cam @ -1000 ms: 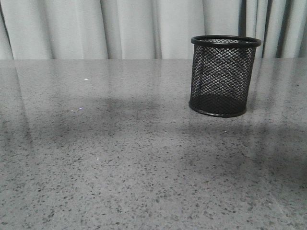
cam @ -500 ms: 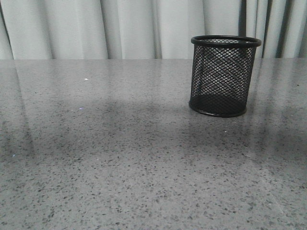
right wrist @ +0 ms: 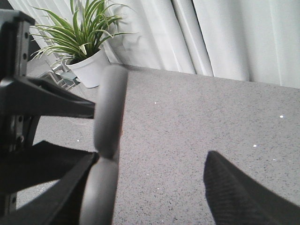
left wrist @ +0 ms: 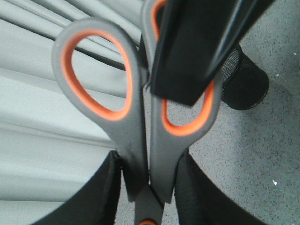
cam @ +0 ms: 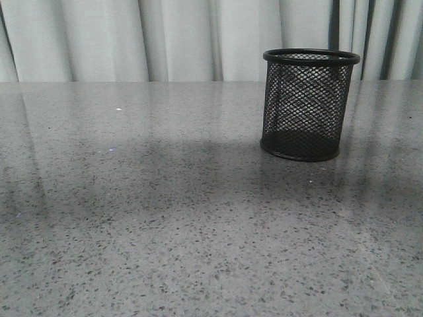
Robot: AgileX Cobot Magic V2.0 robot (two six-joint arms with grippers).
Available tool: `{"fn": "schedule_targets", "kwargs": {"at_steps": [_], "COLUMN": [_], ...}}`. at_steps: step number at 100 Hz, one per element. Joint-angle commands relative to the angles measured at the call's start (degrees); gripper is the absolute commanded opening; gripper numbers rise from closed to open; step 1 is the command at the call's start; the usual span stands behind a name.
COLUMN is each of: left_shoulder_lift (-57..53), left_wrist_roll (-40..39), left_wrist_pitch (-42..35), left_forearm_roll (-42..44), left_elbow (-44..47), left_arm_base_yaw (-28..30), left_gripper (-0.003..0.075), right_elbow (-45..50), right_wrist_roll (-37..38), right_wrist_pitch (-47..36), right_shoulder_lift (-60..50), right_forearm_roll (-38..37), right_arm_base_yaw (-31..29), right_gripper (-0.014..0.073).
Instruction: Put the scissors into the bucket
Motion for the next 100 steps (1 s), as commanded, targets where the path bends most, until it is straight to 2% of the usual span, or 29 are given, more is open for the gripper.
{"fn": "schedule_targets", "kwargs": {"at_steps": [1, 13, 22, 32, 37, 41, 53, 63, 80, 85, 93, 100], "left_shoulder_lift": [-1.3, -1.3, -1.3, -1.3, -1.3, -1.32, -2.24, -4.17, -7.69, -8.56, -9.44, -10.51], "left_wrist_roll": [-0.56, -0.56, -0.56, -0.56, -0.56, -0.56, -0.56, -0.56, -0.56, -0.56, -0.56, -0.78], "left_wrist_pitch": [-4.4, -4.94, -4.94, -5.02, -5.02, -5.02, -6.26, -9.94, -16.23, -16.5, -16.29, -15.06], "left_forearm_roll": [-4.06, -5.02, -5.02, -5.02, -5.02, -5.02, -6.32, -10.79, -16.48, -16.49, -16.49, -16.49], "left_elbow": [-1.49, -1.49, -1.49, -1.49, -1.49, -1.49, -1.49, -1.49, -1.49, -1.49, -1.49, -1.49], "left_arm_base_yaw": [-0.55, -0.55, -0.55, -0.55, -0.55, -0.55, -0.55, -0.55, -0.55, -0.55, -0.55, -0.55], "left_gripper": [0.0042, 0.0042, 0.0042, 0.0042, 0.0042, 0.0042, 0.0044, 0.0078, 0.028, 0.0316, 0.0315, 0.0287], "right_elbow": [-3.32, -5.3, -7.02, -8.31, -8.47, -8.47, -8.79, -10.1, -14.1, -15.33, -17.57, -20.18], "right_wrist_roll": [-0.46, -0.46, -0.46, -0.46, -0.46, -0.46, -0.46, -0.46, -0.46, -0.46, -0.46, -0.46], "right_wrist_pitch": [-5.01, -6.54, -6.11, -6.01, -6.01, -6.51, -5.11, 0.13, 4.45, 4.72, 5.89, 10.27], "right_shoulder_lift": [0.44, 3.03, 4.65, 5.58, 5.69, 5.69, 5.69, 5.69, 5.69, 5.69, 5.69, 5.69], "right_forearm_roll": [0.71, 2.74, 3.02, 3.02, 3.02, 2.61, -2.25, -7.43, -12.32, -13.35, -13.77, -15.74], "right_arm_base_yaw": [-0.31, -0.31, -0.31, -0.31, -0.31, -0.31, -0.31, -0.31, -0.44, -0.44, -0.69, -1.52], "right_gripper": [0.0426, 0.0413, 0.0349, 0.0166, 0.0014, -0.0074, -0.0067, -0.0067, -0.0066, -0.0066, -0.0066, -0.0066]}}
